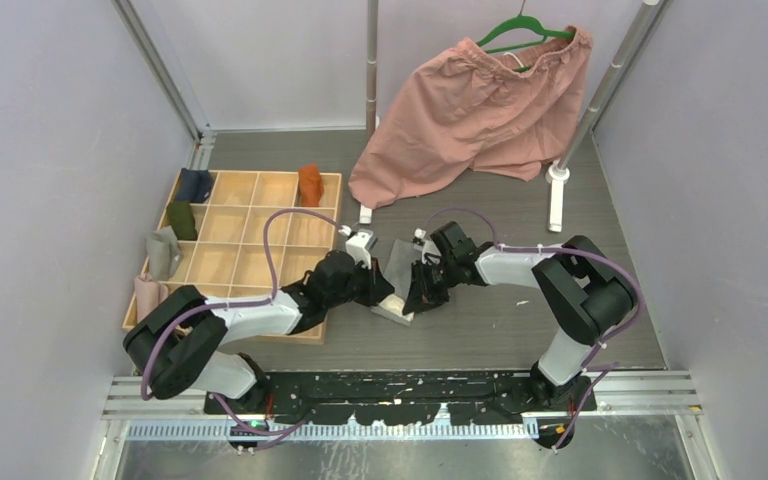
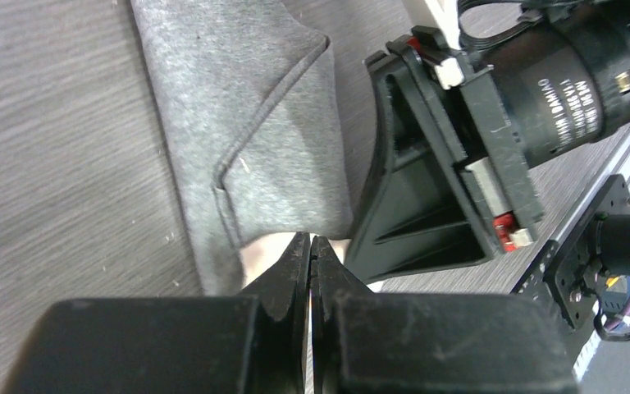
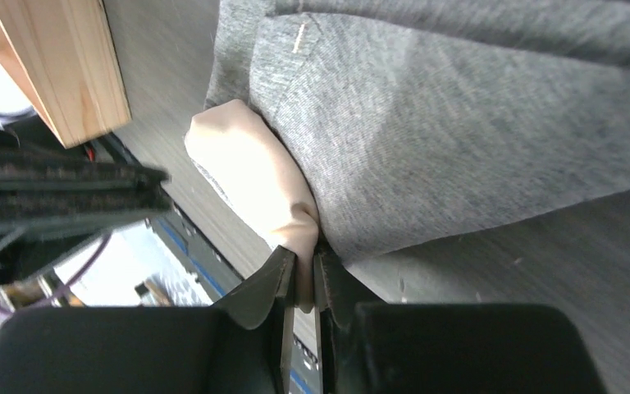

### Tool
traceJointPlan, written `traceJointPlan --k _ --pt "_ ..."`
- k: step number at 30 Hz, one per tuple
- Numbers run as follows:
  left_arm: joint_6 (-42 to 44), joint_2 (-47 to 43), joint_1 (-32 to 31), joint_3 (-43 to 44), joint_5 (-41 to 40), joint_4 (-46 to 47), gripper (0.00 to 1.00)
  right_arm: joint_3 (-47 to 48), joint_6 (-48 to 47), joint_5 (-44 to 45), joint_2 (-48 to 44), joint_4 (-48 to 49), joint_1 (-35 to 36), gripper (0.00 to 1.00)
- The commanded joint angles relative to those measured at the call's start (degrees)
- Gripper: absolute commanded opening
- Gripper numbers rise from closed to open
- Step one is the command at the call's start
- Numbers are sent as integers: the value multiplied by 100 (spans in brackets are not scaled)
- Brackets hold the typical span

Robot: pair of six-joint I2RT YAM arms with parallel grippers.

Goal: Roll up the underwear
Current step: Roll the underwear to the center of the board.

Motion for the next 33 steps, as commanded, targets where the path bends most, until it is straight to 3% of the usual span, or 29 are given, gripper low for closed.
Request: traceJointPlan --k 1,13,25,33 --pt "36 -286 29 -207 238 116 1 155 -693 -611 44 -1210 11 13" --pt "21 -118 -44 -396 1105 656 1 505 -993 -475 208 -1710 11 23" --pt "-34 718 -305 -324 960 1065 1 474 -946 -258 114 -1654 10 33" --pt "-80 889 -305 -372 527 858 1 375 -893 -105 -178 -1626 8 41"
